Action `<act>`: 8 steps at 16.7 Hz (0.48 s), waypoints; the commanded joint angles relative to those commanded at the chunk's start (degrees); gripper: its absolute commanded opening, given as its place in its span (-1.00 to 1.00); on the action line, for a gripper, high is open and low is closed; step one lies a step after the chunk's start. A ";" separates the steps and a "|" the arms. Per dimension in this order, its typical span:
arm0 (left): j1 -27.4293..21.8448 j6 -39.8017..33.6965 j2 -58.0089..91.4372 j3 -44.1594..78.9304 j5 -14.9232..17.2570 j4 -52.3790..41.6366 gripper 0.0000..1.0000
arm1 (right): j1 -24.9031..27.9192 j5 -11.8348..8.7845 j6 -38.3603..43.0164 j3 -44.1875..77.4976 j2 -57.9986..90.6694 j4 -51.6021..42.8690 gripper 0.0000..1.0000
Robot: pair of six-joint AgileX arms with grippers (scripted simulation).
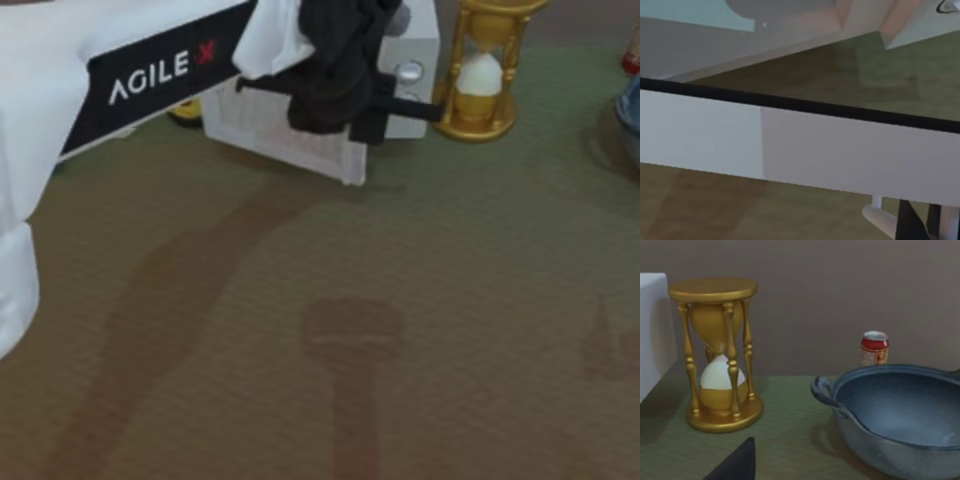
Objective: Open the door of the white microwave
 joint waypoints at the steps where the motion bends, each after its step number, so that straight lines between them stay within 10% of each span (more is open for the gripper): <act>1: 0.26 1.00 -0.90 -1.33 0.46 0.64 -1.00 | 0.00 0.00 0.00 0.00 0.00 0.00 1.00; 8: 1.09 4.92 -4.06 -6.32 2.32 2.96 -1.00 | 0.00 0.00 0.00 0.00 0.00 0.00 1.00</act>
